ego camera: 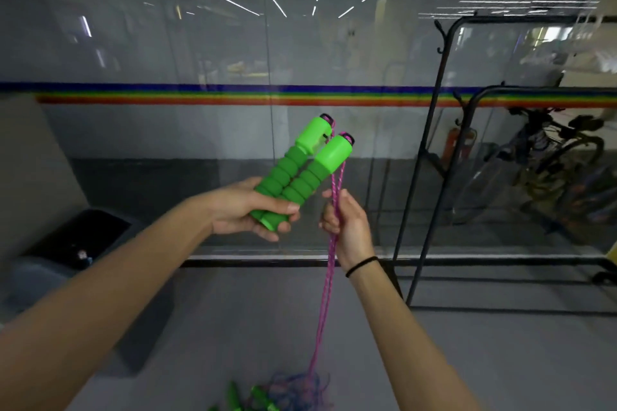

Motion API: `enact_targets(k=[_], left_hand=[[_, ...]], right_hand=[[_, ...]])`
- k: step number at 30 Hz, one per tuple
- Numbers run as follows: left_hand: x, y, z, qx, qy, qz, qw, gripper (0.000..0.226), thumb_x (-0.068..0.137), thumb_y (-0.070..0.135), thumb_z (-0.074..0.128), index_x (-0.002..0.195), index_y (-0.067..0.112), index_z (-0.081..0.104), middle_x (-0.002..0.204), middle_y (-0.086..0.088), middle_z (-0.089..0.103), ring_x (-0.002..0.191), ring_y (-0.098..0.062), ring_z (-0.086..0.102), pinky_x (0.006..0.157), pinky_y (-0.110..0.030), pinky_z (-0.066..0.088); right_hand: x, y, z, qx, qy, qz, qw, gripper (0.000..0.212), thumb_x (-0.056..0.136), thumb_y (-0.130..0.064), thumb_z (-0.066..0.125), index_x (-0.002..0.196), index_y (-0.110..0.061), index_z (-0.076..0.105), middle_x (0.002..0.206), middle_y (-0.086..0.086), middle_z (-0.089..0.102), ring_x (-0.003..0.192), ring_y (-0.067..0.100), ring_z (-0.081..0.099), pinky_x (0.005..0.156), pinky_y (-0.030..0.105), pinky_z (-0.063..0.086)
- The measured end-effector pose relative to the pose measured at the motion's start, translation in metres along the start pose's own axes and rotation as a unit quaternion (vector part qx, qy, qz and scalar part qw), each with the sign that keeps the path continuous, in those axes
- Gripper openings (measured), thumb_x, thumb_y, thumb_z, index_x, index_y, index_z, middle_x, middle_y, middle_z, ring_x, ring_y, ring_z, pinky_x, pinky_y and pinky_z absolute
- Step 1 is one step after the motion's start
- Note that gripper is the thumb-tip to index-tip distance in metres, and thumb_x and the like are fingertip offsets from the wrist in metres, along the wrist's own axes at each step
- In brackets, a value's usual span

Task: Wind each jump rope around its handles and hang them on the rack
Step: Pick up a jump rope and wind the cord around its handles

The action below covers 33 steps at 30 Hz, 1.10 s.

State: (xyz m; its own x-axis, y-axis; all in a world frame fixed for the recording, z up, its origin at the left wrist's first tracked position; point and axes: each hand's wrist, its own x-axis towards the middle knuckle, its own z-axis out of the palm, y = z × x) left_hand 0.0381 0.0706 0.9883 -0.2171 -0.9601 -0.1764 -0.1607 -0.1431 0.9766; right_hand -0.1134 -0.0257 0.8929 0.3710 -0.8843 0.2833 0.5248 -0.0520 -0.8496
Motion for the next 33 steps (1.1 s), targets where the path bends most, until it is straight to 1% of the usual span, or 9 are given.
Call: enact_targets(k=[4,10,12,14,17,22,24,29,33], left_hand=[[-0.012,0.023,-0.012,0.003,0.065,0.033,0.997,0.053,0.052,0.026,0.084,0.097,0.011,0.061,0.075,-0.001,0.067,0.061,-0.011,0.064,0.05,-0.025,0.055],[-0.021,0.027,-0.029,0.26,0.163,-0.003,0.952,0.019,0.078,-0.001,0.067,0.087,0.013,0.058,0.072,-0.005,0.058,0.056,-0.013,0.059,0.051,-0.028,0.057],[-0.023,0.027,-0.03,0.427,0.153,0.011,0.891,0.018,0.078,0.002,0.064,0.09,0.013,0.058,0.072,-0.009,0.059,0.057,-0.019,0.06,0.046,-0.022,0.051],[-0.027,0.028,-0.027,0.62,0.112,0.025,0.776,0.011,0.076,0.01,0.061,0.085,0.015,0.06,0.079,-0.01,0.065,0.071,-0.024,0.065,0.053,-0.024,0.045],[-0.032,0.027,-0.023,0.699,0.051,0.049,0.711,0.007,0.076,0.017,0.06,0.079,0.021,0.056,0.075,0.002,0.064,0.074,-0.016,0.061,0.06,-0.03,0.043],[-0.042,0.039,-0.033,0.418,0.021,0.156,0.895,0.029,0.073,0.003,0.074,0.069,0.027,0.057,0.058,0.015,0.056,0.054,0.0,0.05,0.053,-0.014,0.039],[-0.041,0.035,-0.032,0.283,0.042,0.164,0.944,0.021,0.072,0.0,0.074,0.075,0.018,0.064,0.064,0.007,0.063,0.062,-0.005,0.059,0.058,-0.018,0.049],[-0.025,0.025,-0.032,0.043,0.178,0.134,0.974,0.016,0.074,0.004,0.069,0.088,0.011,0.065,0.077,-0.001,0.074,0.066,-0.014,0.065,0.059,-0.032,0.06],[-0.018,0.024,-0.042,0.118,0.283,0.095,0.947,0.011,0.077,0.01,0.071,0.085,0.012,0.065,0.077,-0.006,0.069,0.056,-0.012,0.063,0.056,-0.031,0.06]], right_hand=[[-0.018,0.014,0.015,-0.313,-0.065,-0.012,0.947,0.031,0.099,-0.028,0.03,0.089,-0.016,0.056,0.053,0.001,0.041,0.043,0.008,0.039,0.043,0.023,0.039],[-0.039,-0.056,0.063,-0.742,-0.322,-0.01,0.588,0.032,0.097,-0.027,0.036,0.116,-0.006,0.052,0.116,0.025,0.058,0.106,0.038,0.056,0.082,0.036,0.044],[-0.038,-0.092,0.088,-0.767,-0.374,-0.055,0.518,0.033,0.097,-0.029,0.038,0.112,-0.006,0.055,0.114,0.021,0.06,0.102,0.034,0.057,0.076,0.032,0.04],[-0.024,-0.121,0.106,-0.772,-0.393,-0.094,0.491,0.029,0.095,-0.032,0.042,0.1,-0.01,0.061,0.091,0.013,0.064,0.082,0.027,0.055,0.069,0.028,0.036],[0.011,-0.147,0.107,-0.729,-0.411,-0.119,0.534,0.026,0.088,-0.037,0.056,0.078,-0.016,0.068,0.063,-0.007,0.061,0.061,0.007,0.052,0.062,0.021,0.039],[0.026,-0.139,0.07,-0.317,-0.365,0.047,0.874,0.01,0.068,-0.007,0.067,0.064,-0.016,0.069,0.047,-0.012,0.063,0.044,-0.004,0.055,0.046,0.008,0.044],[0.026,-0.119,0.06,-0.15,-0.295,0.084,0.94,0.022,0.065,0.002,0.06,0.056,-0.016,0.07,0.047,-0.008,0.064,0.043,0.0,0.058,0.042,0.013,0.047],[0.028,-0.082,0.051,-0.254,-0.243,0.088,0.932,0.033,0.098,-0.022,0.034,0.07,-0.013,0.049,0.041,-0.01,0.038,0.034,0.002,0.025,0.033,0.011,0.02],[0.019,-0.087,0.048,-0.424,-0.245,0.013,0.872,0.028,0.096,-0.026,0.041,0.082,-0.01,0.058,0.051,-0.004,0.038,0.036,0.0,0.032,0.038,0.011,0.027]])
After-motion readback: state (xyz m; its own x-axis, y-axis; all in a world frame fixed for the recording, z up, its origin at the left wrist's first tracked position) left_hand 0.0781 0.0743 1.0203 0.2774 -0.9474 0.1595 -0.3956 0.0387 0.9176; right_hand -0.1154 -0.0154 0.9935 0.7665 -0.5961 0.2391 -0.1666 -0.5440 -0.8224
